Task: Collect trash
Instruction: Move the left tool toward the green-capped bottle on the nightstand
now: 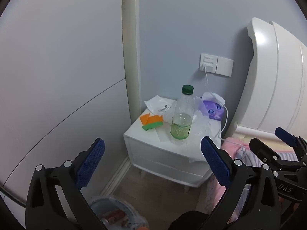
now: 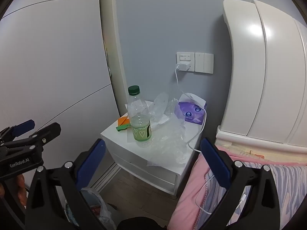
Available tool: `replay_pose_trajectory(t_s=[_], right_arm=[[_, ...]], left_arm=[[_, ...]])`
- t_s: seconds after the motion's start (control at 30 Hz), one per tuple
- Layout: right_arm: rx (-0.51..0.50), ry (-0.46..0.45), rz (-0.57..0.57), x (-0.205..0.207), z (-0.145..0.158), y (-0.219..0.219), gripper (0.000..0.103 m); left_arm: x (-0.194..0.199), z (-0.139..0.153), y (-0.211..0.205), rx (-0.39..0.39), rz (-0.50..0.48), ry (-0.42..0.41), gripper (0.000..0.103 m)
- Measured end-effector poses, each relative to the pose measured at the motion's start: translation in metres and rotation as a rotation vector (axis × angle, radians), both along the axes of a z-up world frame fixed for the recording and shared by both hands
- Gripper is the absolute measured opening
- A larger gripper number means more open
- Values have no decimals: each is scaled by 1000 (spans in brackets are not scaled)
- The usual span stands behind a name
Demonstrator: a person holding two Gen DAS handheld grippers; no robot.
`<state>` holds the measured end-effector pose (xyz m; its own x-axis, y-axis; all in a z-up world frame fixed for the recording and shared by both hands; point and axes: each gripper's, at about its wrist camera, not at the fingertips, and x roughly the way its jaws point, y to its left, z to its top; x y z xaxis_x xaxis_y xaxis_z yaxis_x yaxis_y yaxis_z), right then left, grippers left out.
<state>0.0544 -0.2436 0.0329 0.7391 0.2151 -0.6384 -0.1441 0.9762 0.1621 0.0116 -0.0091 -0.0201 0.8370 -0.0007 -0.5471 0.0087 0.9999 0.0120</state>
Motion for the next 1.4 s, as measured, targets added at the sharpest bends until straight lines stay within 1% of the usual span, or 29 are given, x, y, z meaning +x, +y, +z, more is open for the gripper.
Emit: replay_pose_trajectory(t_s=[0.07, 0.2, 0.37, 0.47, 0.8, 1.1, 1.4], right_arm=[[13, 13, 9, 3, -8, 3, 97], [33, 37, 5, 4, -10, -4, 97], [17, 60, 2, 11, -21, -2, 97], [32, 80, 3, 13, -28, -3, 97], [32, 95, -2, 7, -31, -2, 97], [33, 83, 0, 1, -29, 1, 97], [28, 80, 1, 4, -34, 0, 97]], left_arm=[[4, -3, 0, 1, 6, 7, 97], [9, -5, 0, 8, 11, 9, 97], [16, -12, 2, 14, 13, 22, 97], [21, -18, 1, 32, 14, 41, 97], [17, -20, -4, 45, 1, 55, 97], [9, -19, -3, 52, 10, 59, 97], [18, -25, 4, 50, 11, 79, 97]])
